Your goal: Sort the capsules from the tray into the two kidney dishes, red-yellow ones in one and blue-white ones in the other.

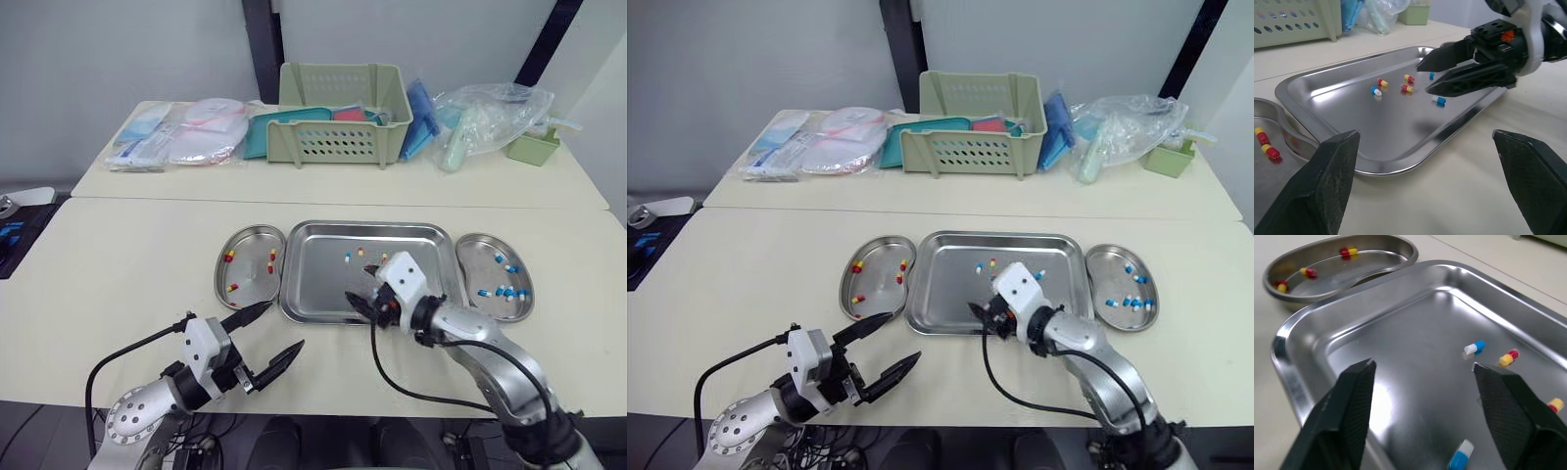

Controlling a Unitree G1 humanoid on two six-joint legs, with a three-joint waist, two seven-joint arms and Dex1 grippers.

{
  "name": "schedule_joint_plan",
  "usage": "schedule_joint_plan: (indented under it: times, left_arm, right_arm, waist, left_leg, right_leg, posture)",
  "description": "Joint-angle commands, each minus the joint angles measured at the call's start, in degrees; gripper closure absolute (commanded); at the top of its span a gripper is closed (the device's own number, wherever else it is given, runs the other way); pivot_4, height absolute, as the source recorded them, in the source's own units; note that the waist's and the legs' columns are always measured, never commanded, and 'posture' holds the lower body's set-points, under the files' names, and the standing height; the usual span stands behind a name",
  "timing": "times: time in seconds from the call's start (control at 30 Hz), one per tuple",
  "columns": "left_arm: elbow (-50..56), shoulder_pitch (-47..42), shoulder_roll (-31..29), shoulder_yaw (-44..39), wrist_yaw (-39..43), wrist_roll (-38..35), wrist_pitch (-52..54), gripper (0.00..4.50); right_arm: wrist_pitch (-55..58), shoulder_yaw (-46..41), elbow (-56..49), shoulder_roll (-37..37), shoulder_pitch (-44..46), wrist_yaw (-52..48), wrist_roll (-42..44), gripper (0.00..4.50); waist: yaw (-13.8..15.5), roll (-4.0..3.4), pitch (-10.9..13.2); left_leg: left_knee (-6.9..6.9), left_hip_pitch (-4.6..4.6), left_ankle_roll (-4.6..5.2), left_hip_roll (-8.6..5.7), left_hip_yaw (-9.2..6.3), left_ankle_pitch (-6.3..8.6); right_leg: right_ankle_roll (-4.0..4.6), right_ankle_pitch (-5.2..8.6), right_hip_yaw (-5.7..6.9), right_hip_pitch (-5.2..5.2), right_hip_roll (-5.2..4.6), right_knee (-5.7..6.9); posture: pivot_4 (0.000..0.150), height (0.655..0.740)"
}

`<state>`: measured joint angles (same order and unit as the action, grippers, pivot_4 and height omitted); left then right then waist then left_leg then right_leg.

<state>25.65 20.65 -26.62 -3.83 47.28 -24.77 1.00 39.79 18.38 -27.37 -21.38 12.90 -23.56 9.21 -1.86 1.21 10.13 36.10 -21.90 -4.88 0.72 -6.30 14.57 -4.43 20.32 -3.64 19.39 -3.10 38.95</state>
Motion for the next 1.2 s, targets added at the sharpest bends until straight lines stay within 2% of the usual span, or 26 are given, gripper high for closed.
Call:
schedule_joint_plan:
  times: [0.03, 0.17, 0.37, 1.1, 1.2]
  left_arm:
    - [2.18, 0.17, -0.15, 0.59, -0.39, -0.14, -0.25, 0.0]
    - [2.29, -0.13, -0.26, 1.18, -0.73, 0.08, -0.15, 0.0]
    - [2.34, -0.4, -0.2, 1.66, -1.07, 0.22, -0.21, 0.0]
    - [1.73, 0.26, 0.14, 2.4, -1.74, 1.12, -1.38, 0.0]
    - [1.56, 0.21, 0.31, 2.56, -1.98, 1.39, -1.46, 0.0]
  right_arm:
    - [2.32, 0.87, 1.38, 3.4, 4.02, 3.19, -2.21, 1.83]
    - [8.11, 1.8, 6.04, 8.59, 9.91, 6.87, -4.29, 1.83]
    - [12.16, 2.34, 11.28, 12.1, 14.53, 8.67, -5.79, 1.83]
    - [7.91, 1.21, 25.11, 14.95, 18.91, 8.35, -8.97, 1.83]
    - [7.69, 1.53, 25.69, 14.71, 19.06, 7.96, -9.14, 2.44]
  waist:
    - [-0.04, 0.0, 0.0]
    - [-0.09, -0.01, 0.0]
    - [-0.19, -0.02, 0.01]
    - [-1.05, -0.06, 0.04]
    - [-1.06, -0.06, 0.04]
  left_leg:
    - [0.0, 0.0, 0.0, 0.0, 0.0, 0.0]
    - [-0.01, -0.01, 0.0, 0.01, 0.01, 0.0]
    - [-0.02, -0.07, 0.0, 0.0, 0.03, 0.0]
    - [-0.03, -0.08, 0.01, 0.0, 0.03, 0.0]
    - [-0.04, -0.08, 0.01, 0.0, 0.03, 0.0]
  right_leg:
    - [0.0, 0.0, 0.0, 0.0, 0.0, 0.0]
    - [0.0, 0.0, -0.02, 0.07, 0.01, 0.04]
    - [0.01, -0.01, -0.05, 0.2, 0.01, 0.07]
    - [0.01, -0.01, -0.07, 0.26, 0.02, 0.09]
    - [0.01, -0.01, -0.08, 0.25, 0.02, 0.09]
  posture:
    - [0.15, 0.74]
    - [0.15, 0.74]
    - [0.15, 0.74]
    - [0.15, 0.74]
    - [0.15, 0.74]
